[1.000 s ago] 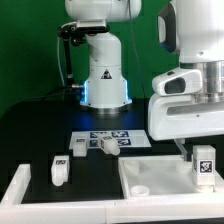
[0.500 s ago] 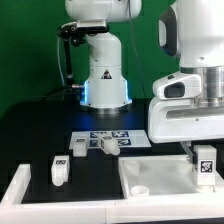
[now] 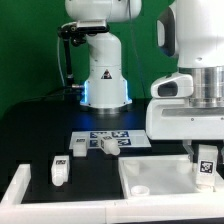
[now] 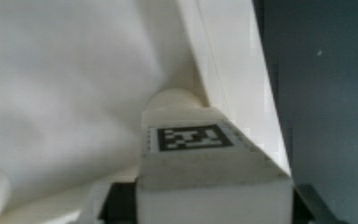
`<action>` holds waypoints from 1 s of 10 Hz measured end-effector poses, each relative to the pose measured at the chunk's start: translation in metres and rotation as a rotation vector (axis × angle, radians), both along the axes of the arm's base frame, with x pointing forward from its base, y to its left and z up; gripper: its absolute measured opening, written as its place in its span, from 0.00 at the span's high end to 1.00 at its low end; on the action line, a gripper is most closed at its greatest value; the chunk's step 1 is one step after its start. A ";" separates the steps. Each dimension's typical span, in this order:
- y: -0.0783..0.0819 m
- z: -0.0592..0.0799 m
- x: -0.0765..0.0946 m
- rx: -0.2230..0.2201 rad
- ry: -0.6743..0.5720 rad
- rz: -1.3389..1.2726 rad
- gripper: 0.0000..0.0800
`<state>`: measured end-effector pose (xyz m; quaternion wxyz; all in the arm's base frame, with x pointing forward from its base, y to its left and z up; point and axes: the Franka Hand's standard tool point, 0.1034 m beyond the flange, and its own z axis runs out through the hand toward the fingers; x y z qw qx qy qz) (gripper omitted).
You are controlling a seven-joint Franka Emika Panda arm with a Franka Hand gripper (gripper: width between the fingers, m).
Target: Assemble one leg
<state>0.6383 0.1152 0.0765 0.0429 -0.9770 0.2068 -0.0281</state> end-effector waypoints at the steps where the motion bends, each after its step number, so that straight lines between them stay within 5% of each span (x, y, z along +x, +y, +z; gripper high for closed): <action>1: -0.001 -0.001 0.000 0.017 0.013 -0.141 0.63; 5: -0.004 -0.002 0.001 0.109 0.070 -0.784 0.63; 8: -0.005 -0.001 0.002 0.117 0.078 -0.854 0.63; 10: 0.000 -0.002 0.001 0.093 0.057 -0.683 0.26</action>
Offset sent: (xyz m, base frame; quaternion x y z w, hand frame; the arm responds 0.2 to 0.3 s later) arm 0.0040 -0.0021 -0.0024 0.0223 -0.0114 0.3599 0.9327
